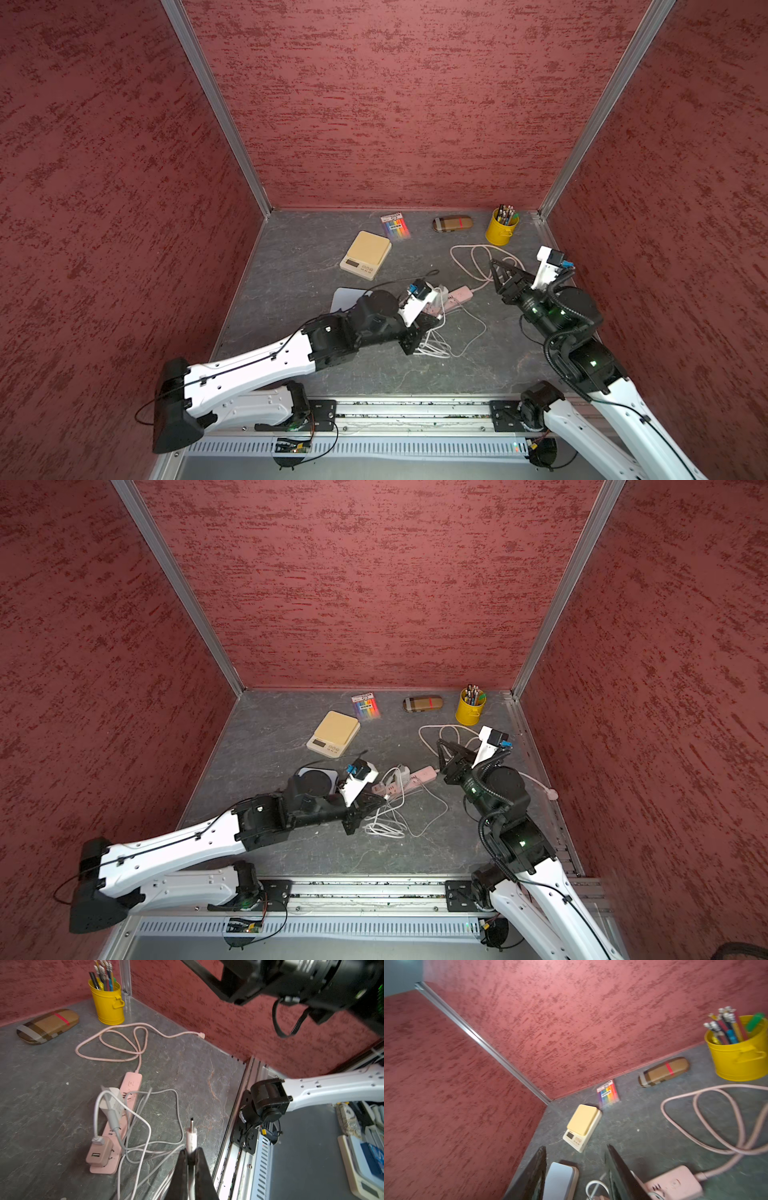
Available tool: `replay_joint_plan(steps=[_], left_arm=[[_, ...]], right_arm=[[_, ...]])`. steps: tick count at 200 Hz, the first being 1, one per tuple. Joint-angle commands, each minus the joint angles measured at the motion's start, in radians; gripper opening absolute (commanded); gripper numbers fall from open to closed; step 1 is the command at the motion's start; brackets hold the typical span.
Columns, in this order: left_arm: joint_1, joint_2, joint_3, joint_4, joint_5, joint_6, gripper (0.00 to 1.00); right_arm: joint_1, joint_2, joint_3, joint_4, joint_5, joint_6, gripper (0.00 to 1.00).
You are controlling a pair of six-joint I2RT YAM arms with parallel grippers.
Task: Charge the electronic scale
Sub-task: Pick up the charging cable from the center of the board.
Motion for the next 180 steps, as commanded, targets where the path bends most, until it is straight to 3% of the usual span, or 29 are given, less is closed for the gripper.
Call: replay_joint_plan(steps=[1, 18, 40, 64, 102, 154, 166, 180], left_arm=[[0.107, -0.063, -0.026, 0.059, 0.050, -0.124, 0.00], [0.229, -0.110, -0.068, 0.143, 0.121, -0.223, 0.00], [0.374, -0.146, -0.125, 0.292, 0.216, -0.365, 0.00], [0.472, -0.134, -0.136, 0.382, 0.287, -0.469, 0.00], [0.554, -0.109, -0.176, 0.532, 0.327, -0.613, 0.00], [0.581, -0.124, -0.185, 0.544, 0.348, -0.637, 0.00], [0.586, -0.131, -0.189, 0.542, 0.358, -0.639, 0.00], [0.593, -0.138, -0.189, 0.525, 0.374, -0.636, 0.00]], right_arm=[[0.004, 0.080, -0.037, 0.194, -0.180, 0.006, 0.47], [0.064, 0.153, -0.051, 0.260, -0.226, -0.023, 0.47], [0.216, 0.229, -0.048, 0.322, -0.157, -0.105, 0.50], [0.332, 0.338, 0.007, 0.349, -0.121, -0.190, 0.53], [0.431, 0.526, 0.132, 0.363, -0.111, -0.289, 0.56], [0.451, 0.724, 0.318, 0.348, -0.109, -0.336, 0.56], [0.451, 0.760, 0.362, 0.326, -0.101, -0.353, 0.50], [0.451, 0.782, 0.396, 0.311, -0.066, -0.363, 0.22]])
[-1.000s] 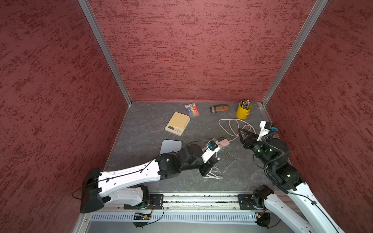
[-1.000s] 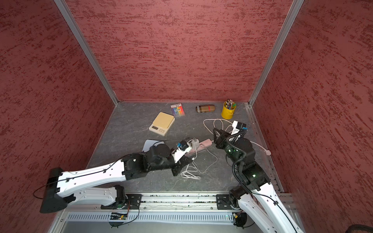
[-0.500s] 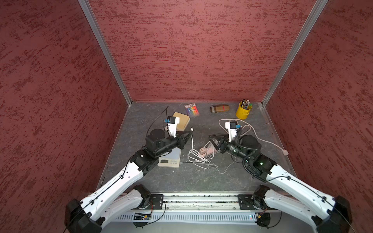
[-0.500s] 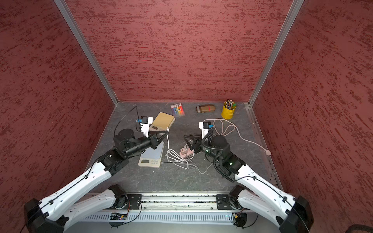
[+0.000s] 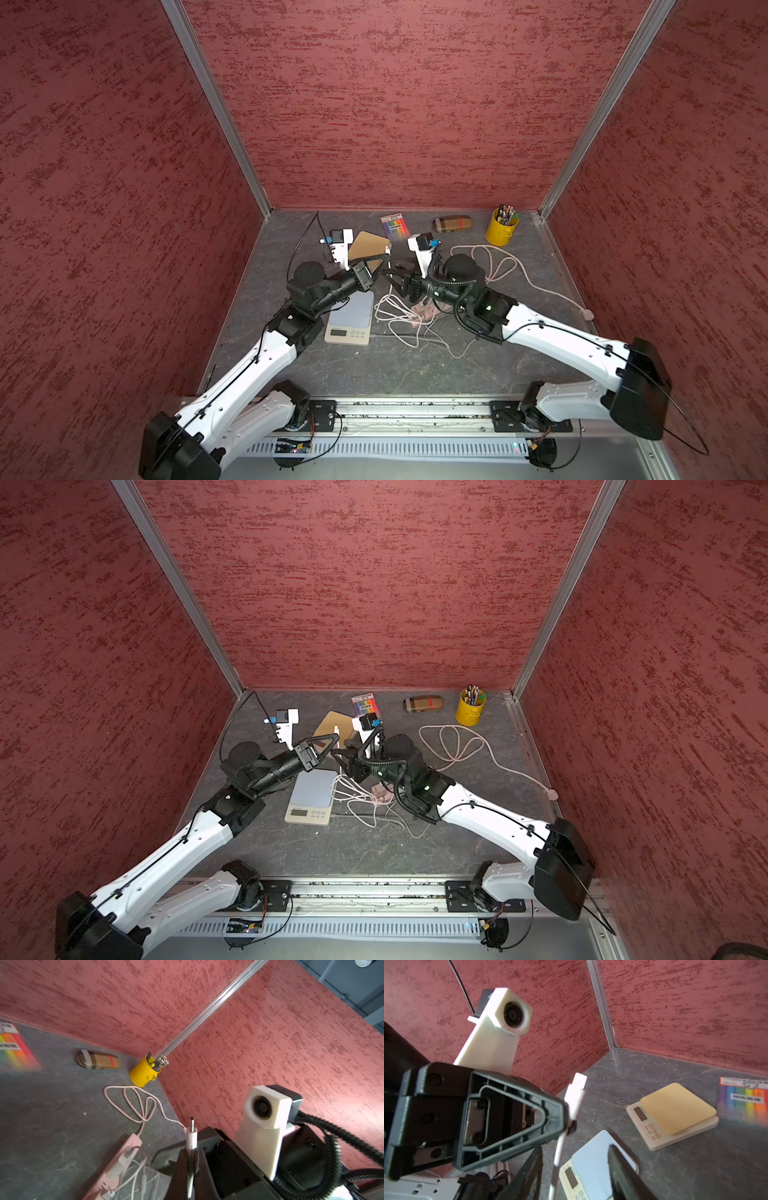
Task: Charge the electronic scale
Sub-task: Pick up the charging cable from the center of the board.
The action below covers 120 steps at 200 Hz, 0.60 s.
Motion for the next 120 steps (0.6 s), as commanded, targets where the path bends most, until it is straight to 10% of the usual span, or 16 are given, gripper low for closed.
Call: replay_joint_plan(steps=[1, 16, 51, 90, 120], left_arm=[[0.009, -0.026, -0.007, 0.022, 0.050, -0.013, 0.00], [0.029, -0.035, 0.001, -0.034, 0.083, 0.001, 0.00], [0.203, -0.053, 0.078, -0.318, 0.304, 0.111, 0.63], [0.383, 0.076, 0.162, -0.329, 0.776, 0.117, 0.52], [0.383, 0.138, 0.212, -0.413, 0.826, 0.186, 0.47]], right_arm=[[0.006, 0.033, 0.074, -0.018, 0.061, -0.048, 0.20], [0.006, 0.034, 0.091, -0.043, 0.099, -0.076, 0.00], [0.006, 0.039, 0.133, -0.218, 0.070, -0.212, 0.00], [0.006, 0.067, 0.148, -0.354, -0.007, -0.295, 0.00], [0.006, 0.094, 0.172, -0.380, -0.066, -0.313, 0.00]])
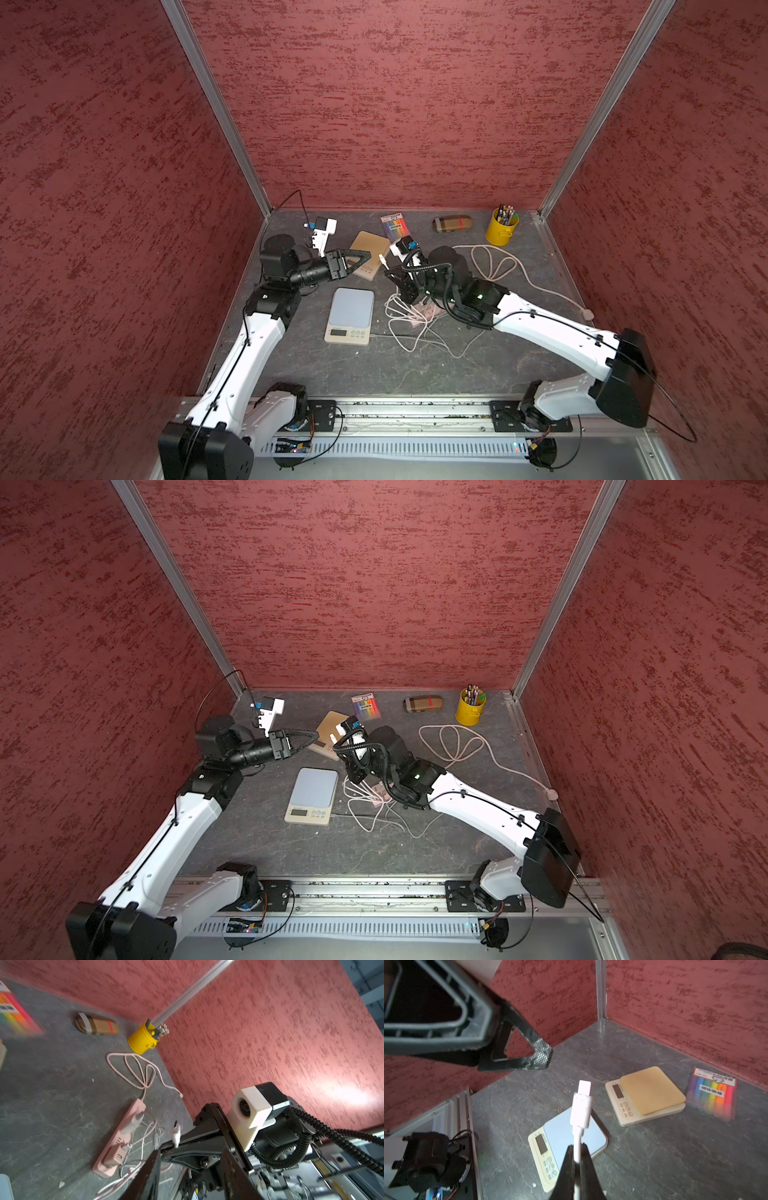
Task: Charge the electronic scale
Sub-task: Pick up the charging cable from the center of the board.
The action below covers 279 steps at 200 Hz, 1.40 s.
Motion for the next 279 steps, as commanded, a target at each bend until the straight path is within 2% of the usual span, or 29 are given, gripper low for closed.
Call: replay_joint_plan(steps=[1, 39, 71, 99, 127, 157, 188, 218, 233, 243, 279], left_arm=[[0.006, 0.017, 0.023, -0.078, 0.170, 0.067, 0.47], [-0.016, 0.064, 0.017, -0.112, 0.163, 0.100, 0.46], [-0.017, 0.071, 0.014, -0.194, 0.096, 0.168, 0.47], [-0.017, 0.086, 0.004, -0.181, 0.088, 0.162, 0.47], [-0.015, 0.093, 0.007, -0.181, 0.076, 0.168, 0.46], [-0.010, 0.103, 0.043, -0.302, 0.014, 0.264, 0.47], [-0.008, 0.112, 0.043, -0.306, 0.010, 0.283, 0.47], [-0.010, 0.103, 0.016, -0.222, 0.047, 0.230, 0.33], [-0.010, 0.105, 0.011, -0.206, 0.061, 0.217, 0.17], [-0.010, 0.108, 0.012, -0.208, 0.072, 0.214, 0.11], [-0.010, 0.106, 0.005, -0.219, 0.077, 0.208, 0.04]], right_arm=[[0.000, 0.019, 0.049, -0.063, -0.069, -0.052, 0.00], [0.000, 0.050, 0.078, -0.068, -0.113, -0.065, 0.00], [0.000, 0.071, 0.095, -0.073, -0.131, -0.073, 0.00], [0.000, 0.088, 0.104, -0.077, -0.159, -0.074, 0.00], [0.000, 0.098, 0.113, -0.091, -0.165, -0.076, 0.00], [0.000, 0.093, 0.111, -0.102, -0.148, -0.076, 0.00], [0.000, 0.097, 0.117, -0.112, -0.152, -0.077, 0.00], [0.000, 0.118, 0.129, -0.130, -0.173, -0.079, 0.00], [0.000, 0.126, 0.131, -0.137, -0.183, -0.079, 0.00], [0.000, 0.130, 0.132, -0.137, -0.189, -0.077, 0.00], [0.000, 0.134, 0.136, -0.138, -0.198, -0.080, 0.00]])
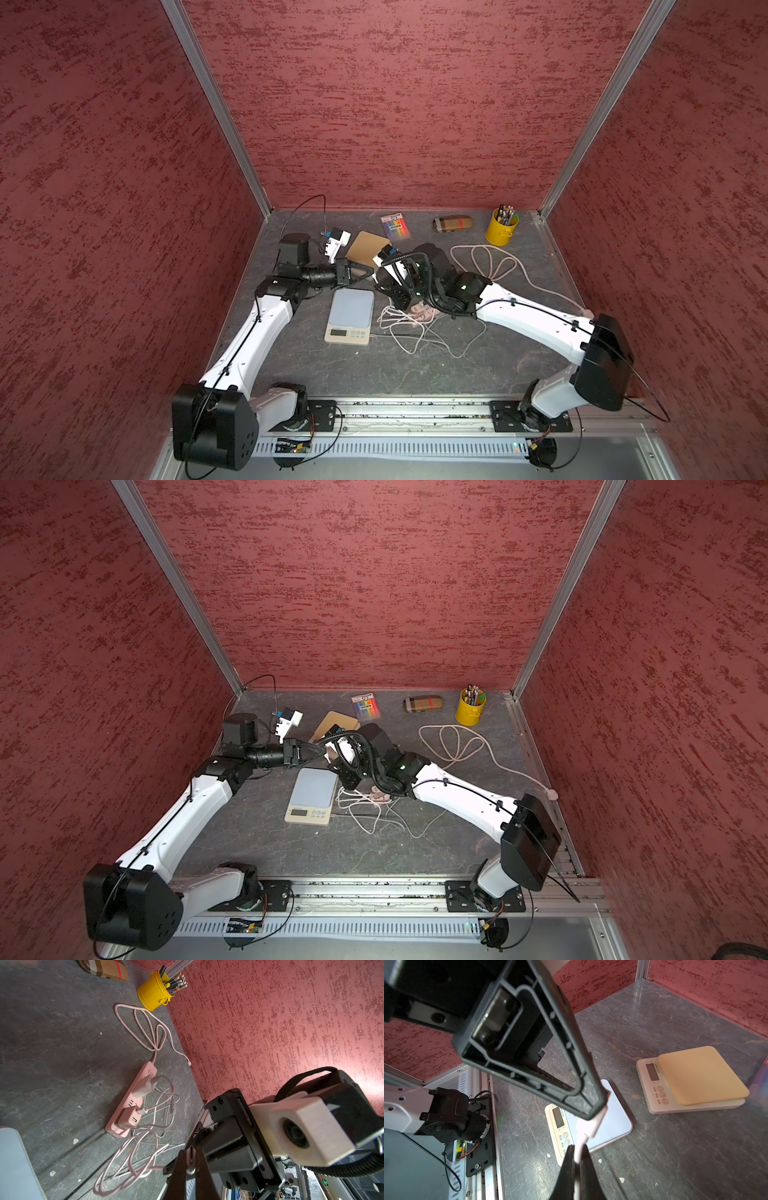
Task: Charge the electronic scale
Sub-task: Pick up the charging cable from the center of the board.
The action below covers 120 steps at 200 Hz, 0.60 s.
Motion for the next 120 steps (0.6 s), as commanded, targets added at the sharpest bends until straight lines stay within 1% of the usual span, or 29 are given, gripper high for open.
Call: replay_joint_plan(steps=[1, 6, 14, 18, 22, 31, 37, 49, 54, 62, 68, 102, 113, 120], left_arm=[[-0.002, -0.005, -0.008, 0.027, 0.044, -0.004, 0.04], [-0.002, -0.005, -0.010, 0.026, 0.045, -0.004, 0.09], [-0.003, -0.007, -0.010, 0.021, 0.042, -0.003, 0.26], [-0.002, -0.008, -0.011, 0.021, 0.040, -0.001, 0.33], [-0.002, -0.010, -0.012, 0.022, 0.038, -0.001, 0.35], [-0.002, -0.013, -0.014, 0.021, 0.036, 0.001, 0.36], [-0.002, -0.013, -0.014, 0.022, 0.036, 0.001, 0.34], [-0.002, -0.009, -0.013, 0.021, 0.041, 0.002, 0.23], [-0.002, -0.009, -0.011, 0.021, 0.043, 0.002, 0.18], [-0.001, -0.007, -0.011, 0.020, 0.044, 0.000, 0.06], [0.000, -0.007, -0.011, 0.020, 0.044, 0.000, 0.00], [0.000, -0.017, -0.018, 0.022, 0.031, -0.013, 0.00], [0.000, -0.026, -0.025, 0.026, 0.009, -0.030, 0.00], [0.000, -0.034, -0.033, 0.036, -0.005, -0.046, 0.00]], right_arm=[[0.001, 0.013, 0.029, -0.010, -0.026, -0.013, 0.00], [0.001, 0.015, 0.029, -0.013, -0.028, -0.012, 0.00], [0.001, 0.016, 0.033, -0.016, -0.029, -0.013, 0.00], [0.001, 0.016, 0.033, -0.017, -0.031, -0.013, 0.00], [0.001, 0.017, 0.035, -0.018, -0.032, -0.013, 0.00], [0.001, 0.019, 0.036, -0.020, -0.034, -0.012, 0.00], [0.000, 0.021, 0.038, -0.020, -0.037, -0.012, 0.00], [0.001, 0.021, 0.038, -0.021, -0.038, -0.012, 0.00], [0.001, 0.022, 0.038, -0.021, -0.037, -0.011, 0.00], [0.001, 0.023, 0.037, -0.020, -0.037, -0.010, 0.00], [0.001, 0.023, 0.037, -0.020, -0.032, -0.010, 0.00], [0.001, 0.007, 0.025, 0.003, 0.021, 0.007, 0.00], [0.000, -0.007, 0.012, 0.035, 0.065, 0.023, 0.15], [0.001, -0.021, -0.003, 0.064, 0.086, 0.032, 0.19]])
